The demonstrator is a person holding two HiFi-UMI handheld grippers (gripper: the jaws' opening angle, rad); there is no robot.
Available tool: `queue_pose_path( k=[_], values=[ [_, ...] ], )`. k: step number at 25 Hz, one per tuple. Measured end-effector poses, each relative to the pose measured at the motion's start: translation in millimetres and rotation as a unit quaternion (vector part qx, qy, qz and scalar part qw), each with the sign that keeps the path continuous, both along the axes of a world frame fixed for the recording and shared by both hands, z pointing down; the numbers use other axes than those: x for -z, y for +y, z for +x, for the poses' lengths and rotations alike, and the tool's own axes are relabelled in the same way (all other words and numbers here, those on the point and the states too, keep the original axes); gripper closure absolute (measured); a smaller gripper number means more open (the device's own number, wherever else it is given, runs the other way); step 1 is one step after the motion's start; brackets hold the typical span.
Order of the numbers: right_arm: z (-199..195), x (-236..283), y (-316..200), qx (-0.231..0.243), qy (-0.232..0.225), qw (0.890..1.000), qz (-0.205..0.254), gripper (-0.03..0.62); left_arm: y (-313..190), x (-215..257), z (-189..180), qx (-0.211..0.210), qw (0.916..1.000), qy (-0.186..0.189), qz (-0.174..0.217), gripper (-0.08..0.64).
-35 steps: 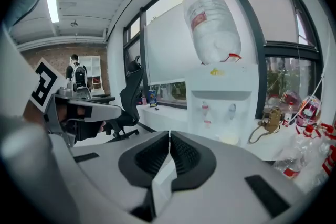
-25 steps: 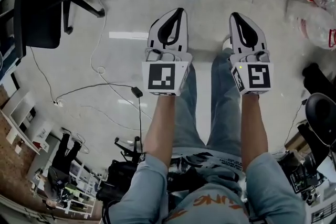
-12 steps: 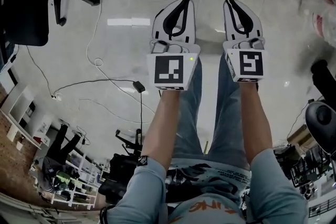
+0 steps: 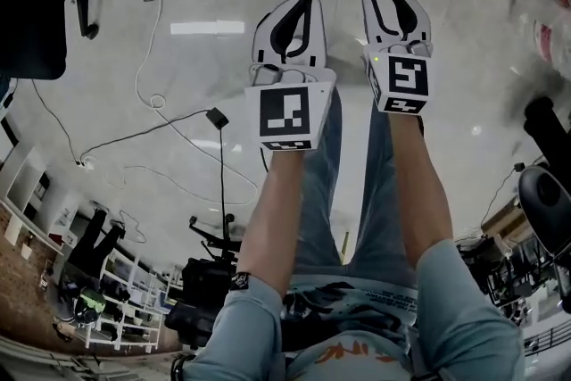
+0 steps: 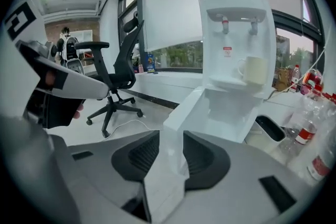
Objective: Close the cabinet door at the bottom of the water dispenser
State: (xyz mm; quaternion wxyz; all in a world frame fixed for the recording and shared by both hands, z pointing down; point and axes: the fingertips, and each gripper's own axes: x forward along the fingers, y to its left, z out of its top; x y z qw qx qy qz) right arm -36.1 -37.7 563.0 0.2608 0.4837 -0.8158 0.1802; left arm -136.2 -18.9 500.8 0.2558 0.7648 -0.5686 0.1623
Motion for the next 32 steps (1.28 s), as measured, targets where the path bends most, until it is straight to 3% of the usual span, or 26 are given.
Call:
queue_pose_path(
  k=[9,18,32],
  values=[
    [-20.1,-45.0,-17.6,-0.022,-0.007,0.999,-0.044,0.371,4.9,-15.0,-20.2,0.009,0.9998,0.007,-0.017,0.54],
    [-31.6,-82.5,-27.2,-0.041,-0.004,0.997,-0.068,0.359,2.6,-25.5,-32.0,0.003,0.9996,0.008,-0.026,0.54],
    [-31.7,-90.9,-50.1,-0.087,-0.01,0.993,-0.076,0.359,-9.0,-31.5,-43.2,-0.016,0.9993,0.009,-0.033,0.54]
  ],
)
